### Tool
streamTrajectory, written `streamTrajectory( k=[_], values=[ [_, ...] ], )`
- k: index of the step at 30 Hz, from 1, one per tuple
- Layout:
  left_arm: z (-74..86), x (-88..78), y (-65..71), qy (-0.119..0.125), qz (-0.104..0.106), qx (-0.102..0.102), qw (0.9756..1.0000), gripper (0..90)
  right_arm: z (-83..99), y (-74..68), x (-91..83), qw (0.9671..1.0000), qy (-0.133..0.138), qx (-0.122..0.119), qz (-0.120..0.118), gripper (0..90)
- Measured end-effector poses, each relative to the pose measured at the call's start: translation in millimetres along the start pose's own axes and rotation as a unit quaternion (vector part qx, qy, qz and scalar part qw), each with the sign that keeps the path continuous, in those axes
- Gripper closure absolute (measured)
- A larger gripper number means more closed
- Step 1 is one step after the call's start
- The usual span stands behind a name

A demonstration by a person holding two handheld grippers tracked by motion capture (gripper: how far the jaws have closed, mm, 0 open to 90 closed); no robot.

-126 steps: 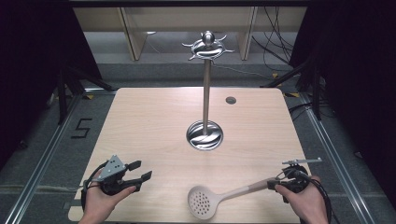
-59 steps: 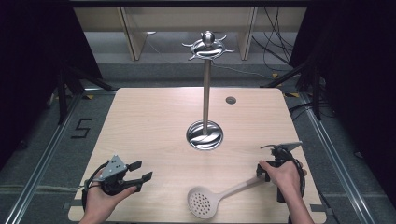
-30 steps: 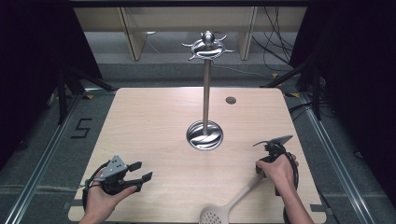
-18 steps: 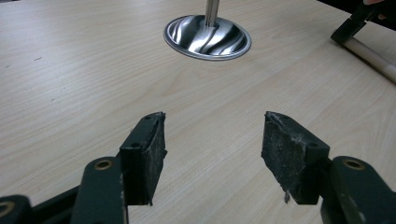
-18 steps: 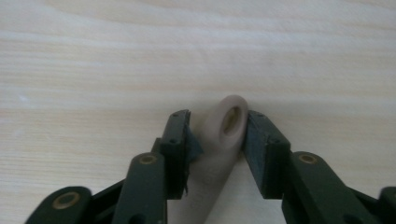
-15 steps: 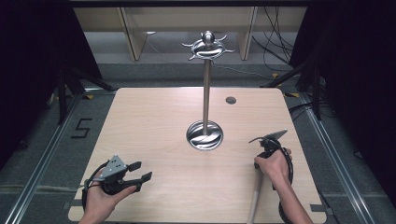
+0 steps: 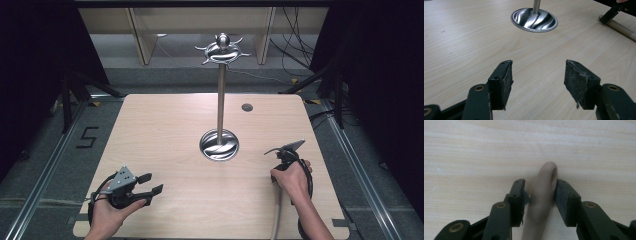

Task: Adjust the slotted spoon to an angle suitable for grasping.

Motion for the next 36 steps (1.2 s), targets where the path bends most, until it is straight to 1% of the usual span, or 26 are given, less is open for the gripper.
streamTrajectory(
  k=[2,3,4,5,6,7,8,10,15,16,17,18,21,22,24,25,27,28,29,30,31,32,33,34,35,36],
  values=[
    [0.0,-0.1,-0.4,-0.001,0.0,0.001,1.0,38.8,1.5,-3.0,1.0,0.9997,-0.001,0.023,0.004,61.9],
    [0.0,-0.1,-0.4,-0.001,0.0,0.001,1.0,38.8,1.5,-3.0,1.0,0.9997,-0.001,0.023,0.004,61.9],
    [0.2,-0.2,-0.6,-0.001,0.0,0.001,1.0,38.8,1.3,-1.7,-0.1,0.9998,-0.013,0.009,0.007,62.7],
    [0.2,-0.2,-0.6,-0.001,0.0,0.001,1.0,38.8,1.7,-3.1,-0.4,0.9997,-0.015,0.017,0.004,62.8],
    [0.1,-0.2,-0.6,-0.001,0.0,0.001,1.0,38.8,3.2,-2.2,-0.2,0.9999,-0.015,0.006,-0.006,65.1],
    [0.1,-0.2,-0.6,-0.001,0.0,0.001,1.0,38.8,3.2,-2.6,-1.3,0.9996,-0.028,-0.007,0.0,66.0],
    [0.0,-0.3,-0.6,-0.001,0.0,0.001,1.0,38.8,3.5,-2.2,-0.9,0.9996,-0.026,-0.012,0.004,66.3],
    [0.1,0.1,-0.8,0.003,0.005,-0.001,1.0,38.8,3.2,-3.7,-0.9,0.9997,-0.024,-0.003,0.003,67.1],
    [0.1,-0.2,-0.9,0.003,0.006,-0.002,1.0,38.7,3.7,-4.8,-0.7,0.9998,-0.021,-0.002,-0.004,67.6],
    [0.0,-0.5,-0.9,0.003,0.005,-0.001,1.0,38.7,3.8,-9.4,-0.8,0.9996,-0.011,0.021,-0.014,67.9],
    [0.2,-0.2,-0.7,0.004,0.006,-0.003,1.0,38.6,4.3,-10.2,-1.2,0.9993,-0.003,0.027,-0.024,68.0],
    [0.3,-0.2,-0.7,0.003,0.007,-0.003,1.0,38.6,4.4,-9.9,-2.5,0.9996,-0.001,0.02,-0.018,68.0],
    [0.4,0.2,-0.7,0.002,0.007,-0.002,1.0,38.6,3.8,-11.4,-11.0,0.9993,0.016,0.016,-0.031,68.1],
    [0.4,0.7,0.0,0.005,0.007,-0.005,1.0,38.6,3.2,-11.7,-15.4,0.9991,0.025,0.009,-0.034,68.2],
    [0.3,-0.2,0.5,-0.002,0.001,-0.004,1.0,38.6,2.0,-12.5,-25.0,0.9976,0.053,-0.008,-0.045,68.2],
    [0.3,-0.2,0.5,-0.002,0.001,-0.004,1.0,38.6,1.3,-14.9,-29.8,0.9966,0.065,0.002,-0.05,68.2],
    [0.2,0.0,0.2,-0.001,0.002,-0.001,1.0,38.6,0.5,-16.4,-35.4,0.9956,0.073,0.001,-0.058,68.2],
    [0.4,0.4,0.2,0.002,0.005,-0.002,1.0,38.6,-0.5,-20.5,-45.8,0.9945,0.083,0.01,-0.063,68.2],
    [0.4,0.4,0.2,0.002,0.005,-0.002,1.0,38.6,-0.5,-20.5,-45.8,0.9945,0.083,0.01,-0.063,68.2],
    [0.3,0.1,0.0,0.002,0.008,-0.002,1.0,38.6,0.2,-20.3,-56.0,0.9923,0.095,-0.011,-0.079,68.2],
    [0.3,0.1,-0.1,0.003,0.007,-0.002,1.0,38.6,1.6,-22.9,-61.4,0.9916,0.097,-0.001,-0.085,68.2],
    [0.4,0.1,-0.2,0.002,0.006,-0.002,1.0,38.6,2.3,-21.4,-63.6,0.9885,0.112,-0.024,-0.099,68.2],
    [0.5,0.1,0.3,0.0,0.002,-0.004,1.0,38.6,3.8,-22.0,-66.7,0.986,0.123,-0.031,-0.107,68.2],
    [0.4,0.1,-0.1,-0.002,0.002,0.0,1.0,38.7,5.8,-23.2,-70.4,0.9852,0.126,-0.035,-0.111,68.2],
    [0.7,0.8,0.1,0.001,0.008,-0.004,1.0,38.7,6.7,-23.7,-73.6,0.9821,0.141,-0.036,-0.12,68.2],
    [0.8,1.0,0.2,0.001,0.009,-0.002,1.0,38.7,7.2,-20.8,-76.4,0.9774,0.15,-0.05,-0.14,68.2]
  ],
)
Point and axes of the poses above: each handheld gripper's, and its own axes: x roughly forward along the jaws, z roughly out of its underside, y roughly to its right, the point moved 2 cm from there along x, roughly forward along the jaws, and after that the axes turned 13 degrees about y, right-handed, at the moved point
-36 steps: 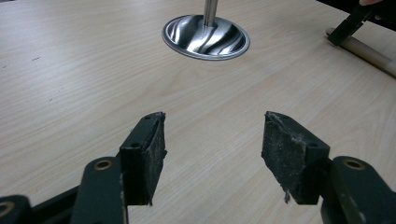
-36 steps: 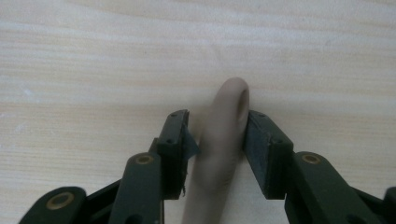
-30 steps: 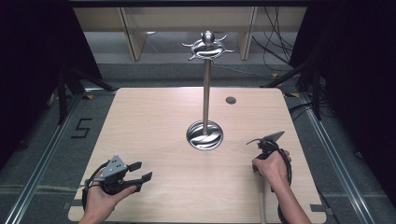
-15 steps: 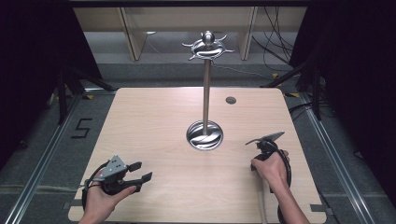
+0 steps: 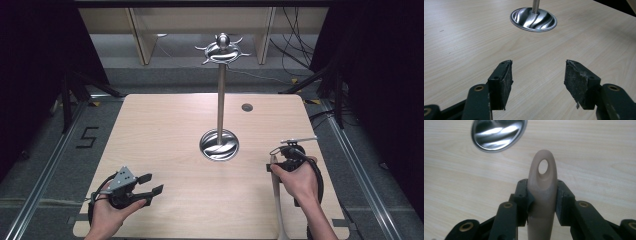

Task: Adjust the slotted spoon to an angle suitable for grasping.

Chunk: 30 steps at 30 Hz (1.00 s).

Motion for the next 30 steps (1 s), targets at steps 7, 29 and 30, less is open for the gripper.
streamTrajectory(
  k=[7,29,30],
  values=[
    [0.2,0.7,0.6,-0.001,0.001,0.001,1.0,38.7,-0.8,-2.3,-27.2,0.9963,0.059,-0.056,-0.028,68.2],
    [-2.6,2.7,9.3,0.009,0.026,0.016,0.9995,40.2,-30.4,-40.9,-99.7,0.9678,0.214,-0.078,-0.108,68.3],
    [-2.9,3.5,10.6,0.012,0.03,0.016,0.9994,40.4,-31.7,-43.9,-104.1,0.965,0.226,-0.073,-0.111,68.2]
  ],
)
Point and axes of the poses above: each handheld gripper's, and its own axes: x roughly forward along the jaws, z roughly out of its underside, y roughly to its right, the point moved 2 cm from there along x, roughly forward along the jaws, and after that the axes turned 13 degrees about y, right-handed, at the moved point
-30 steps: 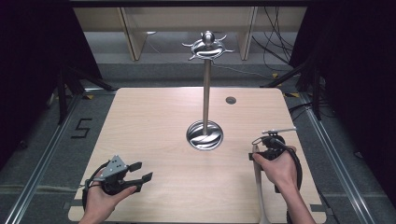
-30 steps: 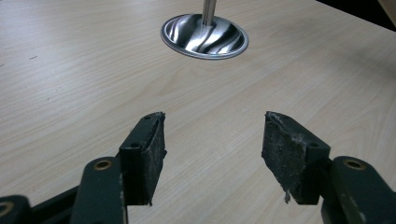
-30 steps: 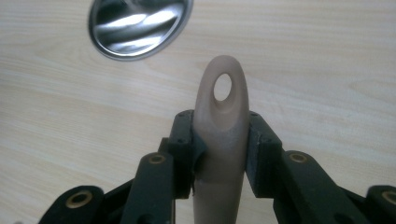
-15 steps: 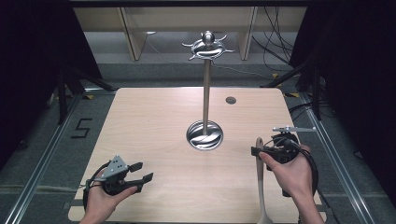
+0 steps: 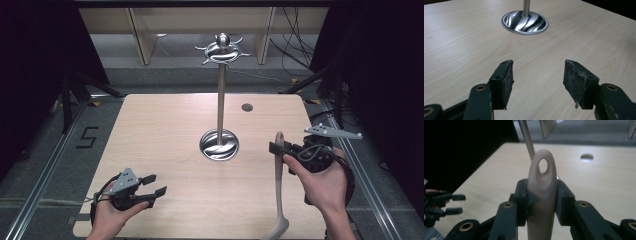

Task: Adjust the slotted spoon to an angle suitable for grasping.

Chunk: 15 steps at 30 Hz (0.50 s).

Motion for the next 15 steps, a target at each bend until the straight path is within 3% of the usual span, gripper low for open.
streamTrajectory(
  k=[1,2,3,4,7,11,13,15],
  values=[
    [-0.4,0.1,0.9,-0.002,0.002,0.001,1.0,40.7,-3.3,1.4,-0.6,0.9997,0.013,-0.019,-0.006,68.2],
    [-0.8,0.2,1.4,-0.003,0.004,0.003,1.0,40.8,-6.1,-1.6,-3.3,0.9998,0.018,-0.007,-0.001,68.2],
    [-0.9,0.5,1.9,-0.003,0.006,0.002,1.0,41.0,-8.4,-1.3,-4.6,0.9995,0.024,-0.018,0.004,68.2],
    [-1.1,0.9,2.5,-0.001,0.006,0.002,1.0,41.2,-9.8,-2.8,-5.1,0.9995,0.028,-0.014,0.0,68.2],
    [-1.9,0.7,2.9,-0.001,0.004,0.004,1.0,41.5,-15.7,-5.2,-2.7,0.9964,0.07,-0.045,-0.015,68.2],
    [-3.0,0.3,2.5,0.0,0.002,0.007,1.0,41.8,-20.1,-7.7,-1.1,0.9933,0.09,-0.063,-0.036,68.2],
    [-3.5,1.2,2.6,0.008,0.007,0.005,0.9999,42.1,-24.5,-8.5,2.8,0.9898,0.107,-0.081,-0.046,68.2],
    [-4.4,0.9,3.2,0.008,0.005,0.005,0.9999,42.4,-25.7,-11.3,5.6,0.9891,0.111,-0.082,-0.051,68.2]
  ],
)
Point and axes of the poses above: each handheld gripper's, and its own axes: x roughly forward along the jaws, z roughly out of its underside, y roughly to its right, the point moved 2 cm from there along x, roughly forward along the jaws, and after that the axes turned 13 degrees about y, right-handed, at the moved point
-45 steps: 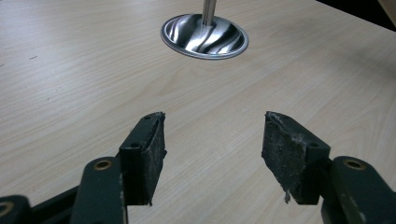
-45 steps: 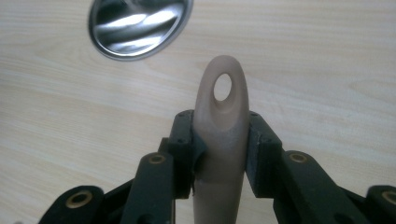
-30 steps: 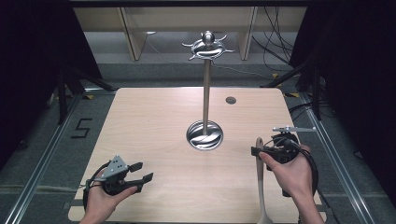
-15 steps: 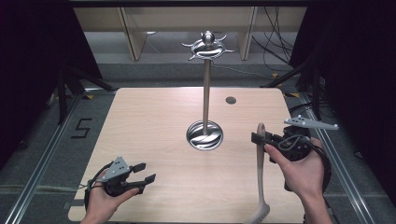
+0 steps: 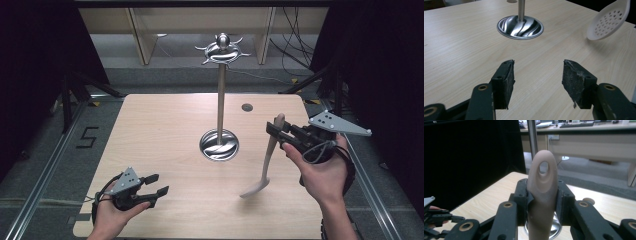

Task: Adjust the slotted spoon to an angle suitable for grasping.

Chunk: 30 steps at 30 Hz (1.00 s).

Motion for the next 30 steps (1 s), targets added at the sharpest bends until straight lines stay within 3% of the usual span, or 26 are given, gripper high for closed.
streamTrajectory(
  k=[9,17,22,30],
  values=[
    [-11.1,6.3,8.7,0.018,0.012,0.005,0.9998,43.1,3.5,-7.4,12.1,0.9997,0.013,-0.012,-0.019,68.1],
    [-47.8,22.0,30.9,0.045,0.049,0.024,0.9975,43.6,5.2,-14.6,21.7,0.9995,0.023,-0.012,-0.02,68.1],
    [-78.6,42.4,48.8,0.058,0.077,0.047,0.9942,44.5,5.7,-20.2,28.3,0.9993,0.021,-0.01,-0.028,68.1],
    [-106.6,71.8,73.7,0.062,0.106,0.047,0.9913,46.1,6.0,-26.1,33.1,0.999,0.032,-0.01,-0.031,68.1]
  ],
)
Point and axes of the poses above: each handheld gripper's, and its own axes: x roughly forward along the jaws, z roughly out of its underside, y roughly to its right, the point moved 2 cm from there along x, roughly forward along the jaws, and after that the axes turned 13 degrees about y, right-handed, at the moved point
